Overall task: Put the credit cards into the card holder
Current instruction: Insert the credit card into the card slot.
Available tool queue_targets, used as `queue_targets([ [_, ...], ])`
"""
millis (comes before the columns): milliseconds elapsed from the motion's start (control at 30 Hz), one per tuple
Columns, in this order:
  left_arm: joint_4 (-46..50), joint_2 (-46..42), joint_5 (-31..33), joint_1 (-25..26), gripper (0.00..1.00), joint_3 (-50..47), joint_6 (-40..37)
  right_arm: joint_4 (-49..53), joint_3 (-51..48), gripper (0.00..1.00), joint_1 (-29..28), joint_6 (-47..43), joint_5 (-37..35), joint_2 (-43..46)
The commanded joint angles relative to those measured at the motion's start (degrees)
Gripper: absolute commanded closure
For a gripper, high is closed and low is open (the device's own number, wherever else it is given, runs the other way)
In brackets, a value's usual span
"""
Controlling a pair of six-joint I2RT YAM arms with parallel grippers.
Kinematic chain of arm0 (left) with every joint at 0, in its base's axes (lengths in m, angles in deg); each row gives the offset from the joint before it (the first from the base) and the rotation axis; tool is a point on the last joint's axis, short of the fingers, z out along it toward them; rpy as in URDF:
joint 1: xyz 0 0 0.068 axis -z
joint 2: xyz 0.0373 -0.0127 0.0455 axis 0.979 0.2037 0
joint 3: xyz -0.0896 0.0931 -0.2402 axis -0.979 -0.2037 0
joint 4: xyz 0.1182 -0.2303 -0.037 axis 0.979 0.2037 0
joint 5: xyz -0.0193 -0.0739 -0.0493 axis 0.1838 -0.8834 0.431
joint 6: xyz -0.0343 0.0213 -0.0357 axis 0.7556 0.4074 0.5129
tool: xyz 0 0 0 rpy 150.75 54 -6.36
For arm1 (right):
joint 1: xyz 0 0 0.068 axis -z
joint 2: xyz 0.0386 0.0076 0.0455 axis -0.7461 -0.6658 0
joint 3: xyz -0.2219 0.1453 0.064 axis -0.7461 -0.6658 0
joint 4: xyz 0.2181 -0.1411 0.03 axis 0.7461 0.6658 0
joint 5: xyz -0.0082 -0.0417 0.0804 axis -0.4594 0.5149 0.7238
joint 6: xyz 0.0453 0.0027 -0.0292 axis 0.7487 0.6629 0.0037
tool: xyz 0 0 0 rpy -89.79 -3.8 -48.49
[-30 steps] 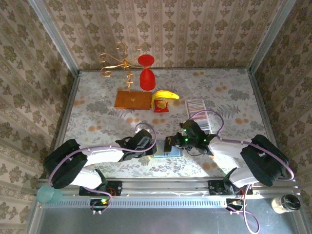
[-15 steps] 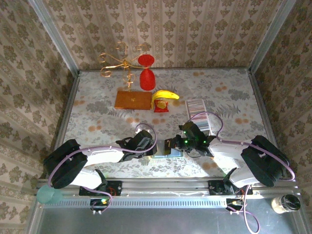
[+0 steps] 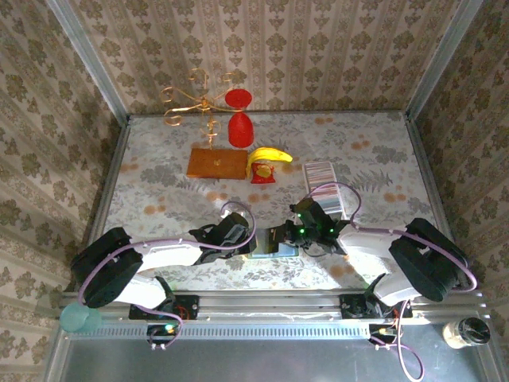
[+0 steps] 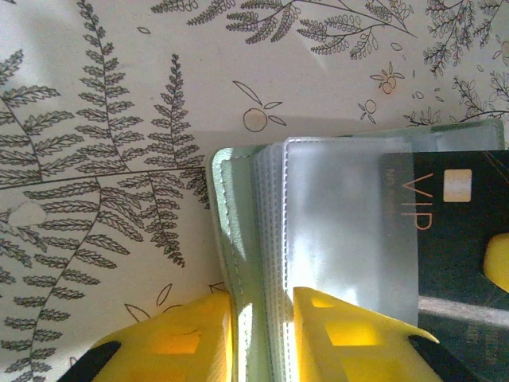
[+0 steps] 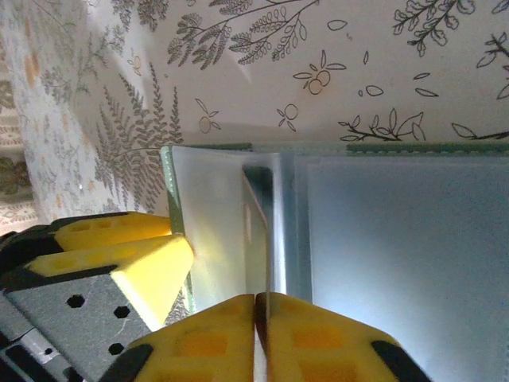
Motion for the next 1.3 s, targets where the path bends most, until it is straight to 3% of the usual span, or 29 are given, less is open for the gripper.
queue_targets([
  [0, 4.9, 0.6, -0.3, 0.8, 0.75, -2.3, 0.4, 3.9, 2.1, 0.81, -0.9, -1.5, 1.0, -1.9],
  [133, 4.8, 0.5, -0.3, 0.9, 0.76, -2.3, 0.5, 8.9, 4.5, 0.74, -1.6, -3.7, -1.4, -1.6],
  [333, 4.8, 0.4, -0.4, 0.9, 0.75, -2.3, 0.3, 17.2, 9.0, 0.76, -3.6, -7.4, -5.0, -2.6],
  [633, 4.7, 0.3, -0.5, 0.9, 0.76, -2.3, 0.3, 18.5, 14.4, 0.75, -6.1, -8.5, -5.1, -7.6],
  [800, 5.0, -0.4, -0.1, 0.9, 0.76, -2.6, 0.3, 20.3, 15.2, 0.67, -6.3, -8.9, -6.7, -7.3],
  [933, 5.1, -0.9, 0.0, 0.9, 0.76, -3.0, 0.4, 22.7, 14.5, 0.66, -6.3, -9.5, -9.0, -5.5],
  [1100, 5.1, -1.1, -0.2, 0.9, 0.76, -3.2, 0.5, 22.9, 14.2, 0.82, -6.4, -9.5, -9.1, -5.9],
  [1267, 4.9, -1.3, -0.2, 0.9, 0.76, -3.4, 0.8, 21.7, 15.3, 0.86, -6.8, -9.3, -7.9, -7.7],
])
